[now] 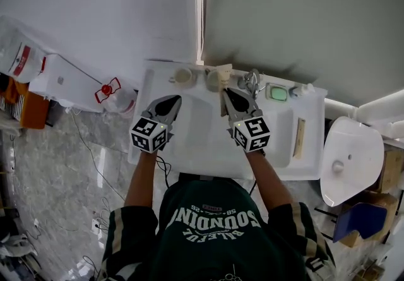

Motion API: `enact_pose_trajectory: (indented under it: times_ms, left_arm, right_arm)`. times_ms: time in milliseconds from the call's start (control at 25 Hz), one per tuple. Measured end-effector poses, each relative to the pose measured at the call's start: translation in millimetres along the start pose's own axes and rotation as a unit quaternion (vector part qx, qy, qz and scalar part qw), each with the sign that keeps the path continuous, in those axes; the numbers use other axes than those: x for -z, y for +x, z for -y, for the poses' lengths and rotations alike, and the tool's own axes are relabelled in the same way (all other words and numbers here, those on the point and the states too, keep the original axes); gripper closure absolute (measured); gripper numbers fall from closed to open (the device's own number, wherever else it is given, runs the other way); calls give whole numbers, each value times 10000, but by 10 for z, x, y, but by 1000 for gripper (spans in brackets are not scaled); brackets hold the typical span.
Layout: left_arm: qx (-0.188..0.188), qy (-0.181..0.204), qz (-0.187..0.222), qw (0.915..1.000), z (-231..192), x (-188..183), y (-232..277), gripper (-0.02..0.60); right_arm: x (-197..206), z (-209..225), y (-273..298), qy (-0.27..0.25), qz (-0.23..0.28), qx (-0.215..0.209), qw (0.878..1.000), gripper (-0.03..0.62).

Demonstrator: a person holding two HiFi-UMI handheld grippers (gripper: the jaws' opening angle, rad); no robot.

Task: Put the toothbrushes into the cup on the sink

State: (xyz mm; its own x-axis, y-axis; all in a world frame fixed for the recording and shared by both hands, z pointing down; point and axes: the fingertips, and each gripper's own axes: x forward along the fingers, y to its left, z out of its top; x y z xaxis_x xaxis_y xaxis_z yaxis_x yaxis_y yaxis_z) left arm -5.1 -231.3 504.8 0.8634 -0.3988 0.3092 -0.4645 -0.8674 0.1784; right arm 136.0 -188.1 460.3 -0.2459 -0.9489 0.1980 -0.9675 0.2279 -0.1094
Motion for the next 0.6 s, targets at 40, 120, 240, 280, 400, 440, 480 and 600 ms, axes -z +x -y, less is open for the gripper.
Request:
enact_pose_trajectory:
  times_ms: [40,120,240,280,400,440,480,600]
  left_arm:
    - [10,-9,-10,10000,-48,8,4,531]
    - [16,-38,-48,10000,-140,39,13,531]
    - [7,-111,-109,9999,-254,96,20,531]
    - [3,-134,-124,9998,-287,114,21,531]
    - [-4,-190,-185,9996,-379,173,17,531]
    - [-5,-209,-208,9996,-407,194,14,531]
    - [-9,-224,-231,9995,-433,216,9,531]
    - [-31,-251,-311,9992,-495,292,-23,531]
  right_arm:
    - [-33,12,68,-11,21,15,10000,585]
    - [-109,39,196,-31,74,43,10000,585]
    - [-220,98,363,-51,159,97,9998,586]
    - [-253,123,418,-57,186,119,9997,586]
    - [-350,223,586,-69,273,218,9994,585]
    - [-379,264,643,-75,303,253,9992,585]
    - [-403,307,700,-77,332,287,9990,585]
    - [-421,444,859,-29,370,393,9985,585]
